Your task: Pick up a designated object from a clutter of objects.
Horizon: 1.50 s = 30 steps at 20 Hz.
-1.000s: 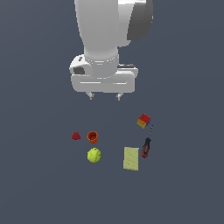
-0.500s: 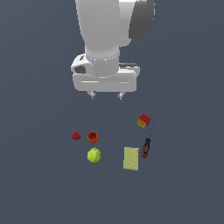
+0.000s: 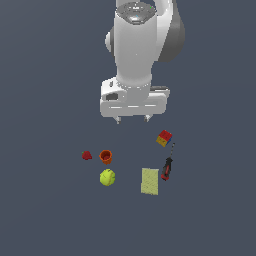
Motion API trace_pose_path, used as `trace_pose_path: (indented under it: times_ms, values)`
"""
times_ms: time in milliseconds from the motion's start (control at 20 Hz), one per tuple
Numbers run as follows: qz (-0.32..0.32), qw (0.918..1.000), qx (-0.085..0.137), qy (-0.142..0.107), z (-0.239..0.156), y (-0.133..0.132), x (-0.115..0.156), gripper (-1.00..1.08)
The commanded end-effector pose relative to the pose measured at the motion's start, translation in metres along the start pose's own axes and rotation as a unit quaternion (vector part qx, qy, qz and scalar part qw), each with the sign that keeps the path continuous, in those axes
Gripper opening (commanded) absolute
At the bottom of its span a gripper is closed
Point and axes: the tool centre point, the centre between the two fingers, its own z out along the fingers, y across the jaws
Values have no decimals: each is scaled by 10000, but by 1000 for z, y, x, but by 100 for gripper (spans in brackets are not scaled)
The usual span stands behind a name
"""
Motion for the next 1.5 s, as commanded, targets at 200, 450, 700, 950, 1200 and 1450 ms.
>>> trace_pose_path:
  times_ms: [200,450,700,950,1200,1450]
  values:
    - [-977,9951,-116,-13,55,-49,-4,100]
    - [-1922,9812,-160,-14,105,-96,-17,100]
    - [-2726,9620,-143,-7,145,-136,-37,100]
    - [-3280,9446,-100,3,171,-164,-55,100]
    - [-3589,9334,-64,10,185,-179,-67,100]
    - [-3640,9314,-56,6,188,-182,-69,100]
